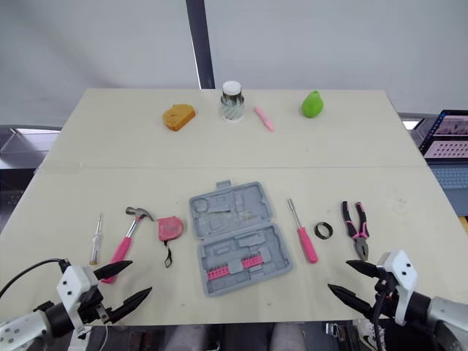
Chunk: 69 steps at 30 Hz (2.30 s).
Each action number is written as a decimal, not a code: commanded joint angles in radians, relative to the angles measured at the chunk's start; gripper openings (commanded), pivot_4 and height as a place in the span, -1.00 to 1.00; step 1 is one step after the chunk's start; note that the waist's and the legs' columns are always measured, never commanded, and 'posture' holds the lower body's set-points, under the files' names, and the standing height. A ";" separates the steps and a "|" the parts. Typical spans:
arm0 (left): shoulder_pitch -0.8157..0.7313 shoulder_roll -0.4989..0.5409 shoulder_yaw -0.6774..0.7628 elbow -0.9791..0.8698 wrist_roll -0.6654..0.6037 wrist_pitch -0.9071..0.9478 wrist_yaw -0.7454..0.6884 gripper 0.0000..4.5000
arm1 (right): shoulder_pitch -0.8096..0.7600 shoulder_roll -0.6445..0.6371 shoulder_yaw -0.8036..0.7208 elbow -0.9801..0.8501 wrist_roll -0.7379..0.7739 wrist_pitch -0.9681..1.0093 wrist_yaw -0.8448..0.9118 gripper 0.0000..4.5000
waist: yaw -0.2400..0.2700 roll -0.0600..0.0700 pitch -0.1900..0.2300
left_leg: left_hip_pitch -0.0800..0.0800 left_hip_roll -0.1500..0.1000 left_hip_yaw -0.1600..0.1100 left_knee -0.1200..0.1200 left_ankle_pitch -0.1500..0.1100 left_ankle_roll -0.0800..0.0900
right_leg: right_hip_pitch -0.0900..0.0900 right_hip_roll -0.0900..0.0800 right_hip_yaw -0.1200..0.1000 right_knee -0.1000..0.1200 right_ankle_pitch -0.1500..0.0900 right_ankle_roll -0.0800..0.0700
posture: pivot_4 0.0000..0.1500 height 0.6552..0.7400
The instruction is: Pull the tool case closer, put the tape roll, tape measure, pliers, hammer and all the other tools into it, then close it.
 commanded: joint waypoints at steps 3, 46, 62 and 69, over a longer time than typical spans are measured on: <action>-0.018 0.001 -0.004 -0.028 -0.017 0.019 0.010 1.00 | 0.000 0.005 -0.011 -0.041 0.019 0.016 -0.006 0.98 | 0.001 0.000 0.000 | 0.000 0.000 0.000 0.000 0.000 0.000 | 0.000 0.000 0.000 0.000 0.000 0.000 | 1.00 -0.06; -0.424 0.183 -0.089 -0.125 -0.222 0.630 0.098 -1.00 | -0.510 -0.125 0.089 -0.095 0.164 0.502 -0.196 -0.28 | 0.002 0.003 0.001 | 0.000 -0.001 0.000 0.000 0.001 -0.001 | 0.000 0.006 -0.003 0.001 0.000 0.000 | 1.00 -0.06; -0.603 0.116 -0.341 -0.001 -0.093 0.682 0.168 -1.00 | -0.870 -0.057 0.494 0.184 -0.100 0.471 -0.181 -0.99 | -0.006 0.003 0.001 | -0.001 -0.001 0.001 0.000 0.003 -0.002 | -0.003 0.008 -0.007 0.007 0.000 0.001 | 1.00 -0.06; -0.657 0.089 -0.412 0.095 -0.028 0.635 0.152 -1.00 | -0.952 -0.005 0.572 0.300 -0.182 0.422 -0.143 -0.99 | -0.002 0.003 0.001 | -0.002 -0.002 0.001 0.000 0.003 -0.002 | -0.003 0.007 -0.007 0.008 0.000 0.001 | 1.00 -0.06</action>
